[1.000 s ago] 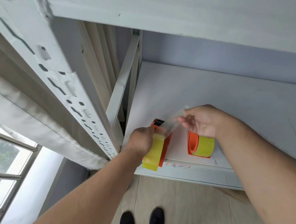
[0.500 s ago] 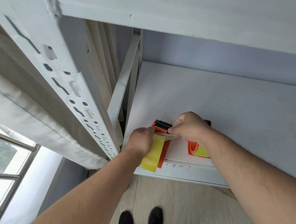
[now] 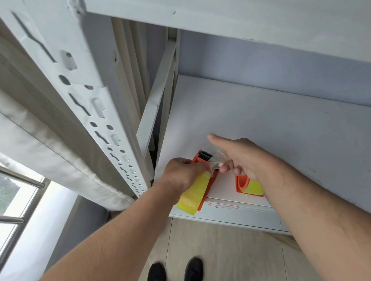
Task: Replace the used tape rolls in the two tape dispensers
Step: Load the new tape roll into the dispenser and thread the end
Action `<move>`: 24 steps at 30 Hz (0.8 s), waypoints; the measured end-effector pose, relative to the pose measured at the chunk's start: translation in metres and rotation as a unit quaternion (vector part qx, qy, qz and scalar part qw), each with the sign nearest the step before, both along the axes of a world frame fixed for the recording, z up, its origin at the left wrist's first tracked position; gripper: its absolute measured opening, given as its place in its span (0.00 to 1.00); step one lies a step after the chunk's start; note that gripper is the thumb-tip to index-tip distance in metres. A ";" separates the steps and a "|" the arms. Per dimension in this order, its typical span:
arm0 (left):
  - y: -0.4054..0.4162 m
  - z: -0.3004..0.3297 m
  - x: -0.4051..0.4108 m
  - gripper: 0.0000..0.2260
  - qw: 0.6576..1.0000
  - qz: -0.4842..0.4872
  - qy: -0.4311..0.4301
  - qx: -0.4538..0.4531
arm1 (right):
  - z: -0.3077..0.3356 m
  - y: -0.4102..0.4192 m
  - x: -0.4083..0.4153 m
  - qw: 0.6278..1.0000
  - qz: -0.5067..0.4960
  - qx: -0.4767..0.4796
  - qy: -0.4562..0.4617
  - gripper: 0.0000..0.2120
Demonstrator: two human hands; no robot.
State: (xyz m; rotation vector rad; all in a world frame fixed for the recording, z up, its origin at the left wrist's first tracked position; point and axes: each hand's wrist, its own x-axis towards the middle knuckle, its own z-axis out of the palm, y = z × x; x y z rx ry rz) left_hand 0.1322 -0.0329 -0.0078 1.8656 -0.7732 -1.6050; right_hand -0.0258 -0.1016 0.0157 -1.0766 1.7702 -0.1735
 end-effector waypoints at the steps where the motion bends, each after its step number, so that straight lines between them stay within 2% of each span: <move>1: 0.000 -0.002 0.000 0.11 1.000 -0.001 -0.001 0.001 | 0.002 -0.001 -0.002 1.000 0.021 0.007 -0.007 0.31; 4: 0.001 -0.006 0.001 0.13 1.000 -0.001 0.007 -0.001 | 0.000 0.002 -0.006 0.995 0.086 -0.022 0.049 0.18; 8: 0.002 -0.008 0.002 0.12 1.000 0.000 0.011 -0.009 | -0.009 0.011 0.002 0.983 0.134 -0.031 0.121 0.08; 10: 0.002 -0.008 0.003 0.14 1.000 0.000 0.010 -0.012 | -0.012 0.014 0.007 0.977 0.150 -0.032 0.148 0.08; 16: 0.003 -0.012 0.003 0.14 1.000 0.007 0.010 -0.020 | -0.013 0.014 0.015 0.955 0.201 -0.052 0.213 0.16; 24: 0.003 -0.016 0.001 0.14 0.999 0.018 -0.017 -0.030 | -0.010 0.017 0.004 0.966 0.170 -0.089 0.173 0.12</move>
